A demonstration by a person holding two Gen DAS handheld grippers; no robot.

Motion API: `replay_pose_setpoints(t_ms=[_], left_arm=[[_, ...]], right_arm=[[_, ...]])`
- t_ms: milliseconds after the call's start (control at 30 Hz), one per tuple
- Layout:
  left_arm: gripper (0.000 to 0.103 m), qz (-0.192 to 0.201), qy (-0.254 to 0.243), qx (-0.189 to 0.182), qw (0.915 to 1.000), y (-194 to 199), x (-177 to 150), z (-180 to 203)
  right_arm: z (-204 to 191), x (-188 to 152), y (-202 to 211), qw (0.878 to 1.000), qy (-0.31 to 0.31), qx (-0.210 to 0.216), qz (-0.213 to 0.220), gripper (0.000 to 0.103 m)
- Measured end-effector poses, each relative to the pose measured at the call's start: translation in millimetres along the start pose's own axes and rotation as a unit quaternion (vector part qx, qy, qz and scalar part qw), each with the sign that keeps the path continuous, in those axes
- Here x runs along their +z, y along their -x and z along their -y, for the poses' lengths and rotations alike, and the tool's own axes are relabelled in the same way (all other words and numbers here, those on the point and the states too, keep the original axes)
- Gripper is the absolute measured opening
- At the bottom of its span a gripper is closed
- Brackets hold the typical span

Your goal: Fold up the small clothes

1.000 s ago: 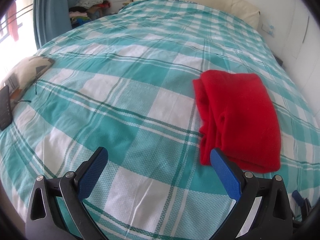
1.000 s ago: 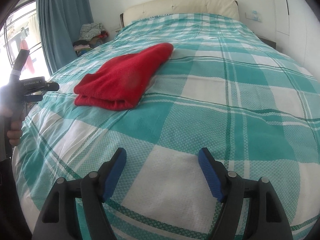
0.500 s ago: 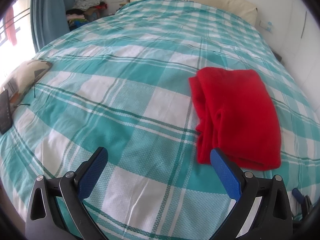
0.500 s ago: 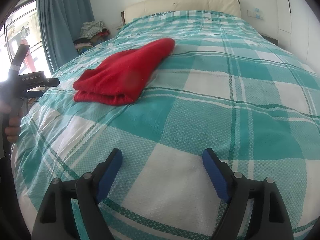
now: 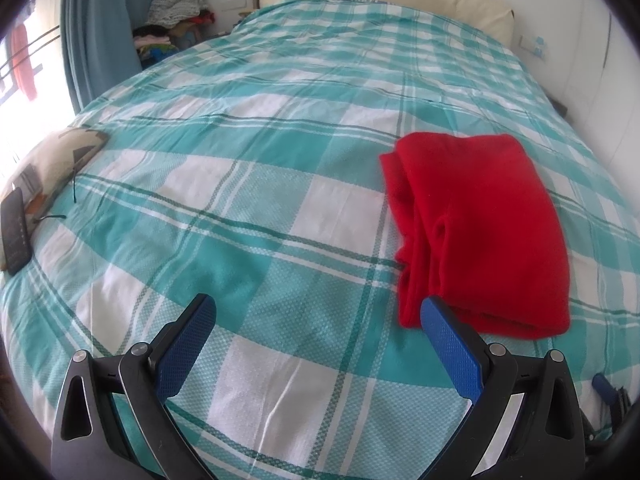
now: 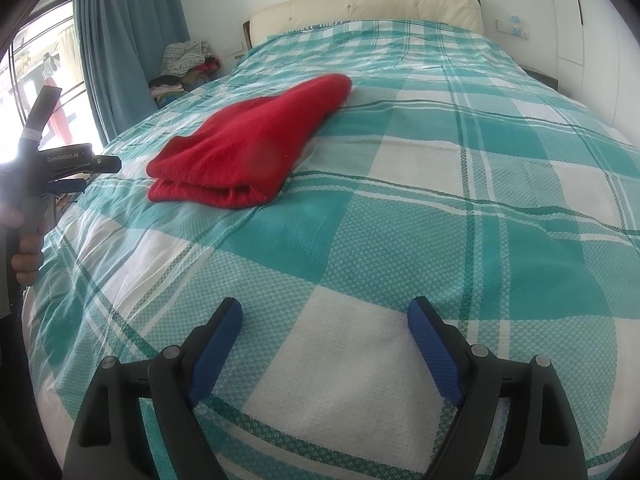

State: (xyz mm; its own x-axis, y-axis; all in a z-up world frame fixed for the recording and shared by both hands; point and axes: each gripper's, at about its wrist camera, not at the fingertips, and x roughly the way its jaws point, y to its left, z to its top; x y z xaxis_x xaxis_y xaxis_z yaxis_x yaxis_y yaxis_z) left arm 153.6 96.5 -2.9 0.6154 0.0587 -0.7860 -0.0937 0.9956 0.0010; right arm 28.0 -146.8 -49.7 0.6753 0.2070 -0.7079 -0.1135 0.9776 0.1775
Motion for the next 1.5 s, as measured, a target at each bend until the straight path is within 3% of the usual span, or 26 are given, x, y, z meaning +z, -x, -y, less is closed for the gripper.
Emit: replay_pose_setpoints(t_ms=[900,967,1067,1133,1200,1367,1500], left_arm=[[0.102,0.005,-0.024,0.016,0.9996,-0.7,-1.2,10.2],[0.102,-0.002,-0.017,-0.002,0.9999,-2.7,0.0,7.8],[0.102,-0.012,0.04,-0.116,0.9924,-8.5,14.1,-6.7],[0.102,-0.02,0.071,-0.184,0.9802,-18.7,32.1,-5.0],[0.102,-0.036,0.06,-0.22,0.973,-35.9,50.1,9.5],[0.102,-0.064,0.014,-0.188,0.98,-84.4,72.0,39.6],[0.102,-0.084,0.015,-0.177,0.9805,-110.5,69.3,38.2]], right_arm=[[-0.6,-0.6,-0.1,1.0,0.0,0.001,0.0,0.086],[-0.6,-0.4,0.5,1.0,0.0,0.0,-0.001,0.086],[-1.1,5.6,5.8,1.0,-0.006,-0.001,0.007,0.086],[3.4,22.1,9.2,0.999,-0.025,0.022,0.019,0.086],[9.8,49.5,5.3,0.998,-0.044,0.039,0.032,0.086],[30.9,132.2,-44.3,0.989,-0.109,0.089,0.039,0.086],[39.3,174.5,-110.5,0.974,-0.163,0.157,-0.014,0.086]])
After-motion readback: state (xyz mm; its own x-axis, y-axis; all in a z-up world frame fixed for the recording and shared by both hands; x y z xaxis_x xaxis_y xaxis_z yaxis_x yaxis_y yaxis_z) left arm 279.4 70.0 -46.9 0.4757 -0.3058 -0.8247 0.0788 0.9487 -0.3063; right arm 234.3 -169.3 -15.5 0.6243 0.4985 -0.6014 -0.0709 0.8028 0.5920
